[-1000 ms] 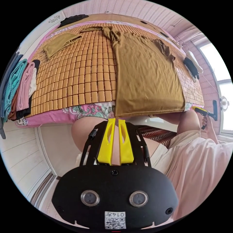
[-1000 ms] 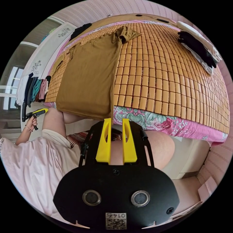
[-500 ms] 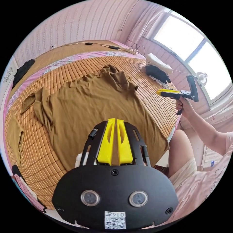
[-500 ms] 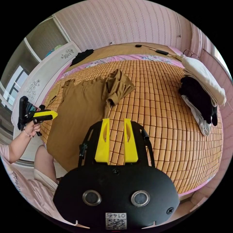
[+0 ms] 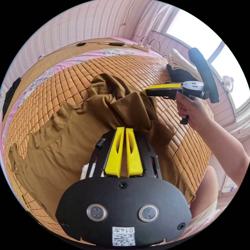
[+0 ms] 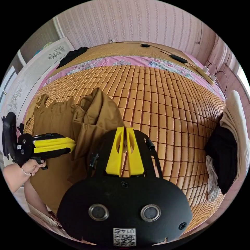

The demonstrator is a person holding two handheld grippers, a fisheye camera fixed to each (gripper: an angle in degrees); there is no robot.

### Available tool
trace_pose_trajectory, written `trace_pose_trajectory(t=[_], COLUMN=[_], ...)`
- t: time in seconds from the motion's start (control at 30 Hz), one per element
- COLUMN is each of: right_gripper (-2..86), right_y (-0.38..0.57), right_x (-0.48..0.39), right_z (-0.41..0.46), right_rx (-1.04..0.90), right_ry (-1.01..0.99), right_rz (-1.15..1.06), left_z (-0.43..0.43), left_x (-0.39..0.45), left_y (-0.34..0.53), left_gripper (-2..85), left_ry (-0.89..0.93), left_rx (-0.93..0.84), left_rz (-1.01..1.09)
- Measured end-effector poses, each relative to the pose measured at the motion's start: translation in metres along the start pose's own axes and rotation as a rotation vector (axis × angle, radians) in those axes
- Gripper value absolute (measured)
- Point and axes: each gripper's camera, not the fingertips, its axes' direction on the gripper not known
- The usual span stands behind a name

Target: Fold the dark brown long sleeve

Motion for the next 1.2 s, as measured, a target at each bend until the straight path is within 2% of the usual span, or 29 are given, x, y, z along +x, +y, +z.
trace_pose_trajectory(t=[0.13,0.23,0.3,0.43,0.53,0.6,0.73,0.9,0.97,1.0,1.13,1.2], right_gripper=[-0.7,-0.6,-0.2,0.7,4.1,8.4,11.4,9.1,1.9,1.0,0.2,0.4], right_y=[0.042,0.103,0.158,0.214,0.239,0.245,0.245,0.231,0.227,0.230,0.271,0.306], right_x=[0.012,0.037,0.041,0.038,0.066,0.085,0.094,0.106,0.108,0.108,0.117,0.121], right_z=[-0.015,-0.066,-0.132,-0.187,-0.176,-0.147,-0.096,-0.041,-0.023,-0.021,-0.048,-0.099], right_rx=[0.036,0.149,0.295,0.395,0.380,0.283,0.132,0.124,0.089,0.098,0.167,0.241], right_ry=[-0.099,-0.211,-0.325,-0.178,-0.185,-0.161,-0.074,-0.154,-0.131,-0.119,-0.227,-0.351], right_rz=[-0.004,0.127,0.217,0.302,0.372,0.383,0.390,0.429,0.416,0.407,0.473,0.513], left_z=[0.012,0.021,0.026,0.035,0.035,0.034,0.029,0.056,0.078,0.094,0.109,0.115], left_x=[0.000,-0.001,0.001,0.009,0.015,0.018,0.025,0.054,0.059,0.060,0.071,0.075], left_y=[-0.003,-0.008,-0.010,-0.015,-0.019,-0.022,-0.030,-0.044,-0.048,-0.049,-0.051,-0.055], left_gripper=[-0.7,-0.7,-0.7,-0.7,-0.7,-0.7,-0.7,-0.7,-0.8,-0.8,-1.0,-1.0], left_ry=[0.003,0.010,0.002,-0.029,-0.056,-0.082,-0.100,-0.086,-0.058,-0.029,-0.047,-0.061], left_rx=[0.016,0.021,0.028,0.023,0.023,0.031,0.071,0.034,-0.027,-0.083,-0.041,-0.051], left_rz=[0.015,0.008,0.015,0.034,0.041,0.049,0.046,0.124,0.103,0.071,0.093,0.124])
